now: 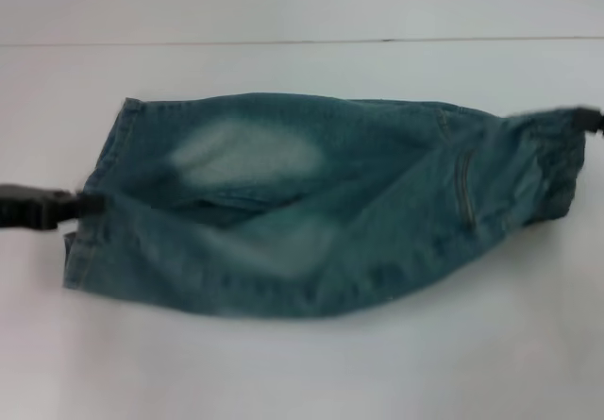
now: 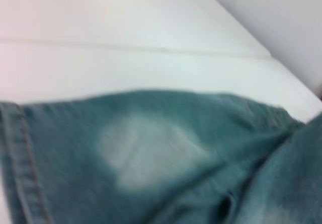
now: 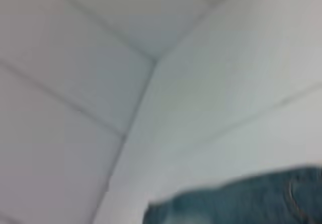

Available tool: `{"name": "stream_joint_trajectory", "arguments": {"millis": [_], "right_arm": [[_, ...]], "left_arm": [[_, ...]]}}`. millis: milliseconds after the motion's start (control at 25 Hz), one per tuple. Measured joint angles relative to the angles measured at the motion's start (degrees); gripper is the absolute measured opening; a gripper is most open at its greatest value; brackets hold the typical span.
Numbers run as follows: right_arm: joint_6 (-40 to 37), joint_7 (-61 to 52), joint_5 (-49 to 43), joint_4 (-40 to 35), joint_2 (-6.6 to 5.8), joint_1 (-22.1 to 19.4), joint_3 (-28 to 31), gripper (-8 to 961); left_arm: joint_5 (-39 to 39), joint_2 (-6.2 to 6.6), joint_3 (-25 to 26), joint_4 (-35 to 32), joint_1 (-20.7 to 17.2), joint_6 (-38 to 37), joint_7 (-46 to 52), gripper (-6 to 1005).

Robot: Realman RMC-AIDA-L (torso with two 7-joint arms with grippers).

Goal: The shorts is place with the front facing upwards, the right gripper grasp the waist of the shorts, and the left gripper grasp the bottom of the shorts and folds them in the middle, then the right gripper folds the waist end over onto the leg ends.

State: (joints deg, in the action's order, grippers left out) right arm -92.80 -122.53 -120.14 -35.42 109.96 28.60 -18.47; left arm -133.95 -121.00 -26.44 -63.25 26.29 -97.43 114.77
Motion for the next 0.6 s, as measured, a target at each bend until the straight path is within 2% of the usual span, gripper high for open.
{"name": "stream_joint_trajectory", "arguments": {"millis": [320, 600], "right_arm": [[3.92, 0.31, 5.51, 1.98, 0.84, -0.31, 1.05, 36], [8.95, 1.55, 10.79, 5.06, 1.21, -2.08, 2.17, 30]], "left_arm": [[6.6, 0.43, 1.65, 6.63, -0.09, 13.81, -1.72, 25], [10.47, 0.57, 1.37, 10.87, 1.14, 20.44, -4.64, 25]]}}
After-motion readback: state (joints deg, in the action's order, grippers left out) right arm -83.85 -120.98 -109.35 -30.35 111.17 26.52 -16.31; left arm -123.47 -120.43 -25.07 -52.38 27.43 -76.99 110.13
